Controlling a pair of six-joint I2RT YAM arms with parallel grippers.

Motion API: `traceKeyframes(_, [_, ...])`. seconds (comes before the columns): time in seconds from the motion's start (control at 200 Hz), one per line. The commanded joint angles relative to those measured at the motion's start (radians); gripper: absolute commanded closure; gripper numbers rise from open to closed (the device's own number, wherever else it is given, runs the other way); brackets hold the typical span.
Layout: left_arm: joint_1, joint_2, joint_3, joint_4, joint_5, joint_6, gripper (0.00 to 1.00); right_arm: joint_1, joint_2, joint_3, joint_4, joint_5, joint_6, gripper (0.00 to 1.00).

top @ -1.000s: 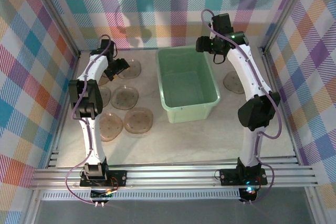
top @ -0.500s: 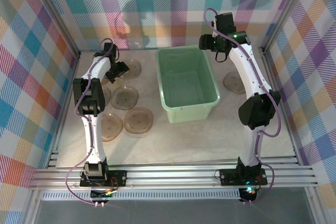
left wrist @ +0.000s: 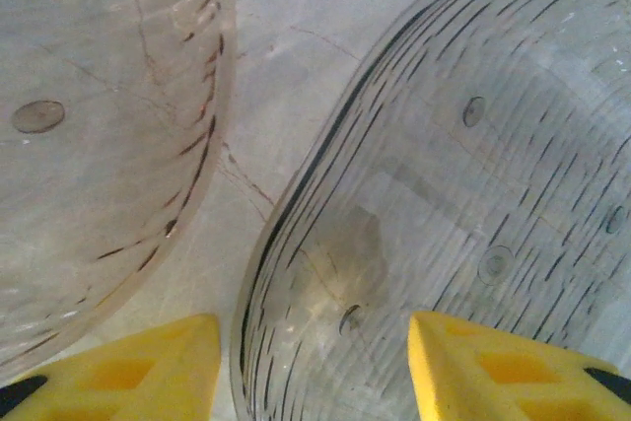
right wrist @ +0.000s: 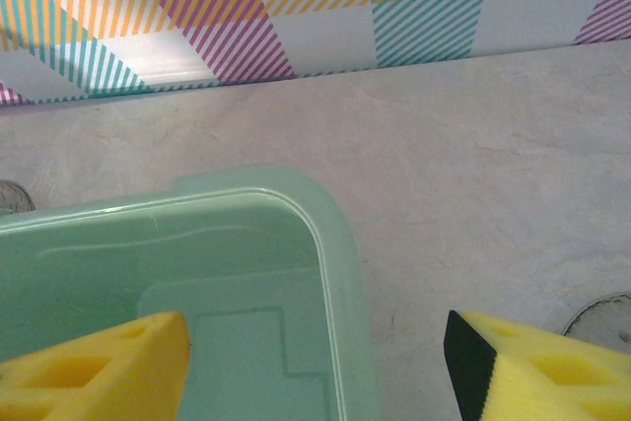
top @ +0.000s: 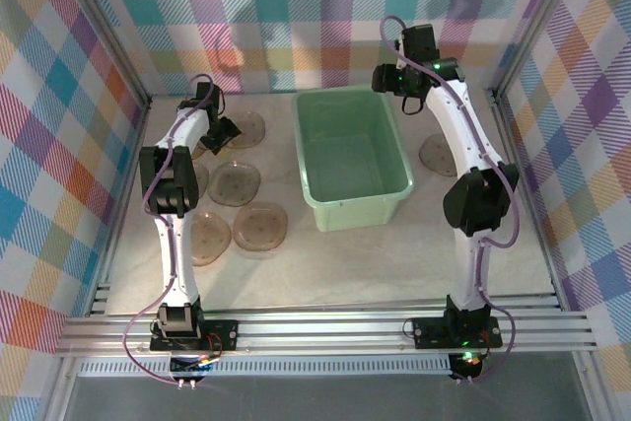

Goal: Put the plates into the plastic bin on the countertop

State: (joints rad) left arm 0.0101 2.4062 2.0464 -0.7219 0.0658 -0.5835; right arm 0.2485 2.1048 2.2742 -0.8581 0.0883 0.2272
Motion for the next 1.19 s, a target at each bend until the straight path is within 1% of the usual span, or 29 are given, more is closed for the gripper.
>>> traceKeyframes(0.0, [0.007, 0.028, 0.015, 0.009, 0.015, -0.009, 0.53, -0.003, 0.014, 0.035, -0.006, -0.03, 0.018, 0.31])
traceKeyframes(0.18, [0.008, 0.031, 0.015, 0.007, 0.009, -0.011, 0.58, -0.003, 0.015, 0.036, -0.006, -0.036, 0.011, 0.31])
traceKeyframes(0.465, [0.008, 0.027, 0.008, 0.019, 0.024, -0.017, 0.71, -0.003, 0.009, 0.032, -0.019, -0.065, 0.01, 0.31])
traceKeyframes(0.565, [0.007, 0.025, 0.009, 0.022, 0.029, -0.019, 0.75, -0.003, 0.005, 0.03, -0.024, -0.068, 0.015, 0.31])
traceKeyframes(0.75, [0.007, 0.016, 0.007, 0.03, 0.034, -0.019, 0.81, -0.004, -0.023, -0.015, -0.007, -0.087, 0.02, 0.31])
traceKeyframes(0.955, [0.008, -0.014, -0.012, 0.076, 0.058, -0.027, 0.93, -0.003, -0.064, -0.071, 0.024, -0.088, 0.029, 0.31])
traceKeyframes(1.19, [0.007, -0.066, -0.052, 0.143, 0.087, -0.046, 1.0, -0.003, -0.084, -0.08, 0.016, -0.093, 0.048, 0.31])
